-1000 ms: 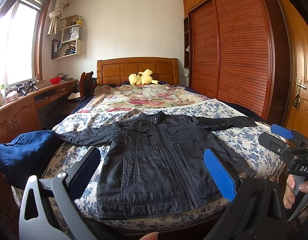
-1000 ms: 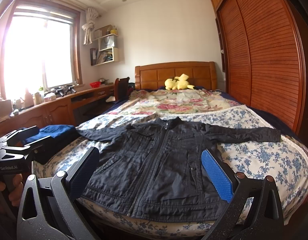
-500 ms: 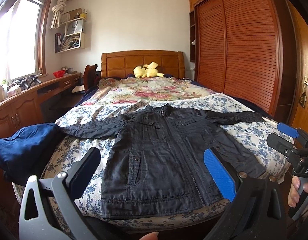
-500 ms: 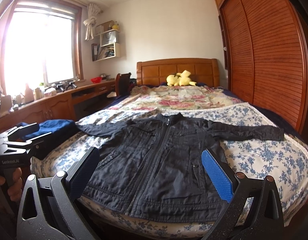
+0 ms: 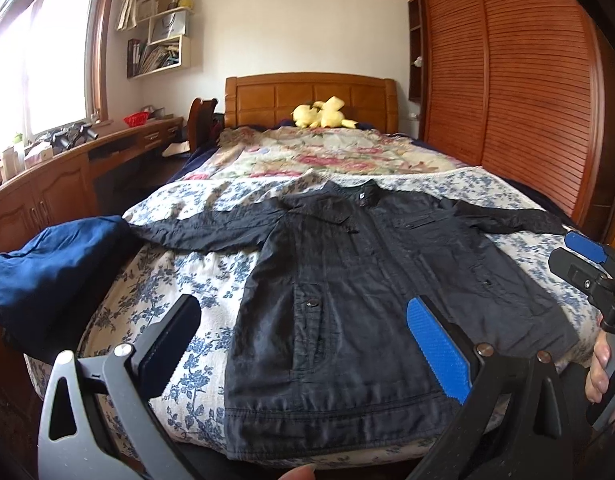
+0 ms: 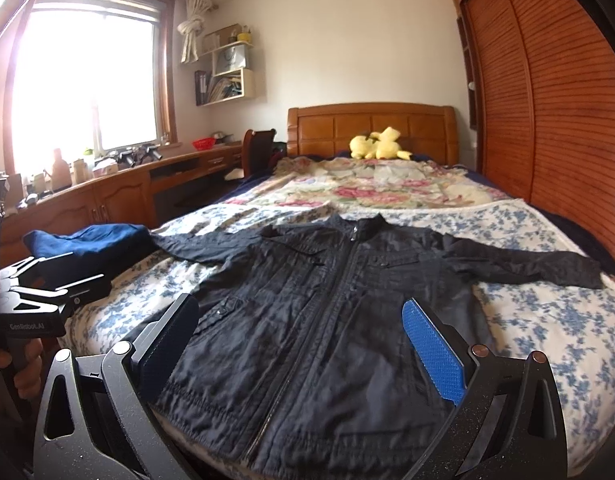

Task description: Fold large clothes

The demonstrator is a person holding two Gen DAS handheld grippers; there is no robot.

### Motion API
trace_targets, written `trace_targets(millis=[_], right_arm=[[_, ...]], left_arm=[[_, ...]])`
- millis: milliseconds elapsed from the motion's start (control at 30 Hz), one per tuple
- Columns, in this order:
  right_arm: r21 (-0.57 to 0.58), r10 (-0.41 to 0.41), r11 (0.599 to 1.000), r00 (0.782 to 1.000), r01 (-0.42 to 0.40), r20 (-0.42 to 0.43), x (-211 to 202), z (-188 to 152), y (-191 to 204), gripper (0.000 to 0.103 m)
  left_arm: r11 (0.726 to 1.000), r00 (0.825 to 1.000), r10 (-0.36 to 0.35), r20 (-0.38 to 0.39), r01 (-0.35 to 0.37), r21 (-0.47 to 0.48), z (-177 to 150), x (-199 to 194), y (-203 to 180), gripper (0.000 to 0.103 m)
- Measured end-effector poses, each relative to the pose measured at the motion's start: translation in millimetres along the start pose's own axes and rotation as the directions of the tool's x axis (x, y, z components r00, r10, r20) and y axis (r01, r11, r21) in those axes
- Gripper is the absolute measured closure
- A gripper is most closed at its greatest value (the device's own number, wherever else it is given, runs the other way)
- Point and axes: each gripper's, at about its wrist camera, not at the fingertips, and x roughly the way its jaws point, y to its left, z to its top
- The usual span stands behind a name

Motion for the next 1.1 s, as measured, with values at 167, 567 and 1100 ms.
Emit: trace_targets(millis=[167, 567, 1100], right_arm=[[-0.005, 0.024, 1.000, 1.000, -0.024, -0.016, 30, 0, -2, 0.000], [-0.034, 0.129, 0.991, 0.990, -0.131, -0.053, 118, 7, 2, 0.000], [-0.119, 0.209, 0.963, 0.949, -0.242, -0.234, 237, -27, 30, 0.000]], left_arm=[[0.999, 1.000, 0.014, -0.019, -0.015, -0.044, -3, 29, 12, 0.000], [0.993, 0.990, 0.100, -0.097, -0.106, -0.052, -1, 80, 38, 0.000], [0.981, 0.981, 0.114, -0.159, -0.136, -0.136, 6, 121, 95, 0.000]])
